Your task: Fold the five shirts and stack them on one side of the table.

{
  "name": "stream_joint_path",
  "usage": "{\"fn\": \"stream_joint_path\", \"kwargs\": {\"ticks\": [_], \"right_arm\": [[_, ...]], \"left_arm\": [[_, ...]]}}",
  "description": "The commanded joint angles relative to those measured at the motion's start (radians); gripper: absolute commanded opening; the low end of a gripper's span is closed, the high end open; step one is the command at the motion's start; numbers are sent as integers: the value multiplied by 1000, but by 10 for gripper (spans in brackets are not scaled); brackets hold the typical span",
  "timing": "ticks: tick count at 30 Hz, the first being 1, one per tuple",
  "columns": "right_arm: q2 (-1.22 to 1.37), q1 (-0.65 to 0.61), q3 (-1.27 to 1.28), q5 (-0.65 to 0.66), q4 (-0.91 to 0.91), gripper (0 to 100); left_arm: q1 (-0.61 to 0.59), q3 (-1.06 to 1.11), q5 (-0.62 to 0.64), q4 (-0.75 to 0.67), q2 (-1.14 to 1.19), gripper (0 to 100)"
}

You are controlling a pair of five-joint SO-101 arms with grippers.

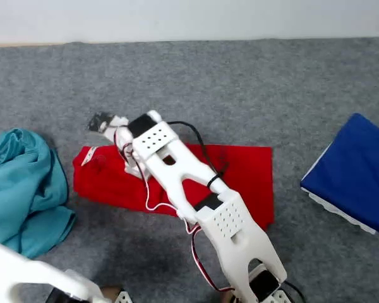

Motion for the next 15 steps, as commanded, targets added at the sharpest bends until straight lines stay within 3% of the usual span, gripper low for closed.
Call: {"fn": "stream_joint_path", "kwargs": {"ticks": [1,5,15], "right_arm": [[-18,1,-166,-40,73,173],[-10,-39,-295,-37,142,170],[120,-134,-311,-35,96,143]], "left_arm": [[5,-4,9,-20,-21,8],[5,-4,9,-20,-21,8],[25,-4,9,-17,-21,8]]}}
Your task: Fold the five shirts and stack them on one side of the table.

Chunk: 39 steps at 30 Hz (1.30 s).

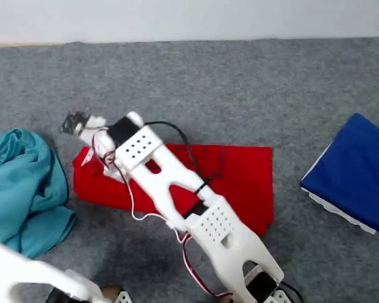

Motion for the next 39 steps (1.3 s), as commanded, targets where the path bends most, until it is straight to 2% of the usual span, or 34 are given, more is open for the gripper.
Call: {"fn": "stream_joint_path", "kwargs": {"ticks": [1,5,10,17,22,26,31,35,39], "right_arm": [[41,-44,-48,-9,-28,121],[96,-96,-48,-8,-44,43],[99,-170,-49,-8,4,39],[102,-122,-278,-8,124,45],[111,-84,-407,-12,139,118],[113,-77,-321,-8,150,106],[105,-18,-155,-8,157,33],[111,21,-83,-5,153,29],[97,39,-81,55,131,29]], "left_arm": [[12,-4,9,-20,-23,8],[12,-4,9,-20,-21,8],[14,-4,9,-21,-20,8],[35,-4,-18,-21,-26,8],[35,-5,-18,-21,-20,8],[43,-5,-20,-21,-20,8],[77,-7,-20,-21,-25,8],[104,-10,-20,-21,-26,8],[124,-5,-18,-21,-26,8]]}}
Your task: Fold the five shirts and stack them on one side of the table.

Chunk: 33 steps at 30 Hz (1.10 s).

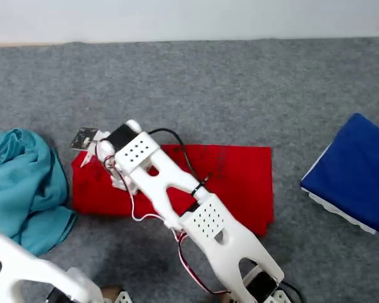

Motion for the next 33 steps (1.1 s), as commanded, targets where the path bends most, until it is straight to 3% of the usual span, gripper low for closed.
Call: {"fn": "stream_joint_path", "kwargs": {"ticks": [1,8,21,26,33], "right_arm": [[-33,28,-34,37,22,29],[-170,10,-34,35,45,25],[-286,24,474,35,-36,25],[-200,79,479,41,-119,25],[-269,25,328,35,-35,25]], "left_arm": [[17,-5,-12,-21,-26,8],[20,-12,-12,-20,-28,8],[20,-13,-14,-20,-28,8],[17,-13,-17,-20,-28,8],[15,-12,-52,-20,-28,8]]}}
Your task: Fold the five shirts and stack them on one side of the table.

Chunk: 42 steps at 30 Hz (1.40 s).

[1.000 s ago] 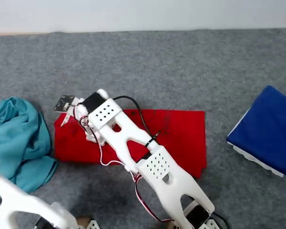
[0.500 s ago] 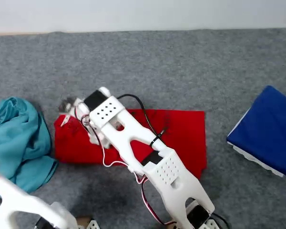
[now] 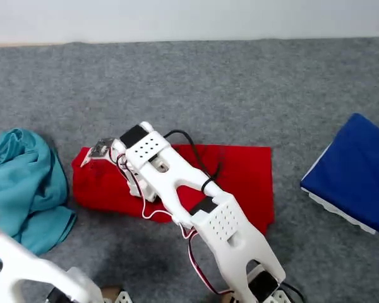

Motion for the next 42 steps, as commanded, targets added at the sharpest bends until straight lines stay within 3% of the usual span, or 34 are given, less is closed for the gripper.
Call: {"fn": "stream_joint_path", "kwargs": {"ticks": [1,11,25,30,34,38,42], "right_arm": [[-81,-33,-120,5,38,27],[-50,-125,-353,3,-39,28],[171,-220,-367,3,-254,25],[128,-220,-485,3,-131,25],[105,-213,-631,3,13,25],[99,-162,-724,-9,108,25],[64,-70,-713,-112,107,24]], "left_arm": [[2,-12,-15,-20,-28,8],[3,-7,-15,-20,-28,8],[0,-5,-17,-18,-28,8],[-2,-8,-14,-12,-29,8],[11,-48,-9,74,-29,8],[71,-125,89,218,-29,8],[184,-193,216,338,-29,7]]}}
